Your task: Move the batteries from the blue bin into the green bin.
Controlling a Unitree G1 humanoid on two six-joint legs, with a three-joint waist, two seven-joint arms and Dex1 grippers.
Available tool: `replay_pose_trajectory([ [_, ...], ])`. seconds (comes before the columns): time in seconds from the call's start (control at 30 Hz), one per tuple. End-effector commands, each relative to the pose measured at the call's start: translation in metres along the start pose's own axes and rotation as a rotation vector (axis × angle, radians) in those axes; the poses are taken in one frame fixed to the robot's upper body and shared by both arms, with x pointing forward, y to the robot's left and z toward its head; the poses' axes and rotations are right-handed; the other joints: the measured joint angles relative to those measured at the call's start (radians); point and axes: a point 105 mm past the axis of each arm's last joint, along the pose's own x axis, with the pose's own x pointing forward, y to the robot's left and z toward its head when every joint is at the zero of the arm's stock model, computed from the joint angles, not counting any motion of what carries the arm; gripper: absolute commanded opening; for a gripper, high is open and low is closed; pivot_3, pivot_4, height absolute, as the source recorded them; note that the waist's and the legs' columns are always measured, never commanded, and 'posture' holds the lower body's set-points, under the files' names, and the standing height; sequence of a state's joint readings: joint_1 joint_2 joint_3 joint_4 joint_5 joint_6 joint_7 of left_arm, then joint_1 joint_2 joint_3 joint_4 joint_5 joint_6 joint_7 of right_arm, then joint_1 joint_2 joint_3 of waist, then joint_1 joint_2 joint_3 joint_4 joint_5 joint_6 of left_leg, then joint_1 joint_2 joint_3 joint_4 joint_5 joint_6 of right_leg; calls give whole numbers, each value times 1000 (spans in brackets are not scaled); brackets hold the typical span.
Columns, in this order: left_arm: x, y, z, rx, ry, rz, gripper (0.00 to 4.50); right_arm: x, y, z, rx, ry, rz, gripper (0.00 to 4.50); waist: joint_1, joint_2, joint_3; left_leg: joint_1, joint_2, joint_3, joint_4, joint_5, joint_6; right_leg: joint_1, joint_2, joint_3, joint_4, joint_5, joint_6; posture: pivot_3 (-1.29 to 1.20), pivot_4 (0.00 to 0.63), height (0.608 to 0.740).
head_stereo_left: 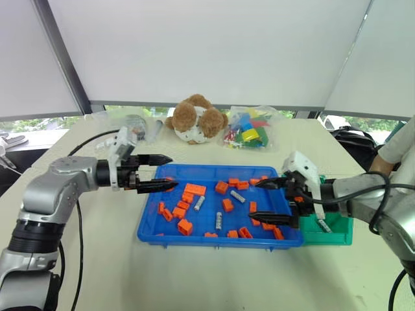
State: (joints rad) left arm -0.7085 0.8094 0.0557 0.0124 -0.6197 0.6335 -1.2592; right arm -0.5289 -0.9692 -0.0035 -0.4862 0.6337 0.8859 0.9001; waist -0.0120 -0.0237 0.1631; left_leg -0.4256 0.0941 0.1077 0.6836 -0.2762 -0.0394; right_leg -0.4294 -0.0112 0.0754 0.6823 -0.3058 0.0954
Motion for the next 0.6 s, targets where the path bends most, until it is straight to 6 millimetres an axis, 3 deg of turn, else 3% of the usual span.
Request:
replay_pose_trajectory([
  [0.03, -5, -6, 8, 54, 26, -14, 4500, 0, -2, 9, -53, -23, -18, 4453, 0, 0, 0, 0, 0, 0, 0, 0, 0, 0, 0, 0, 0, 0, 0, 0, 150, 733],
  [0.6, 2, -13, 6, 37, 21, -46, 4500, 11, 0, 13, -67, -39, -15, 4453, 0, 0, 0, 0, 0, 0, 0, 0, 0, 0, 0, 0, 0, 0, 0, 0, 150, 733],
])
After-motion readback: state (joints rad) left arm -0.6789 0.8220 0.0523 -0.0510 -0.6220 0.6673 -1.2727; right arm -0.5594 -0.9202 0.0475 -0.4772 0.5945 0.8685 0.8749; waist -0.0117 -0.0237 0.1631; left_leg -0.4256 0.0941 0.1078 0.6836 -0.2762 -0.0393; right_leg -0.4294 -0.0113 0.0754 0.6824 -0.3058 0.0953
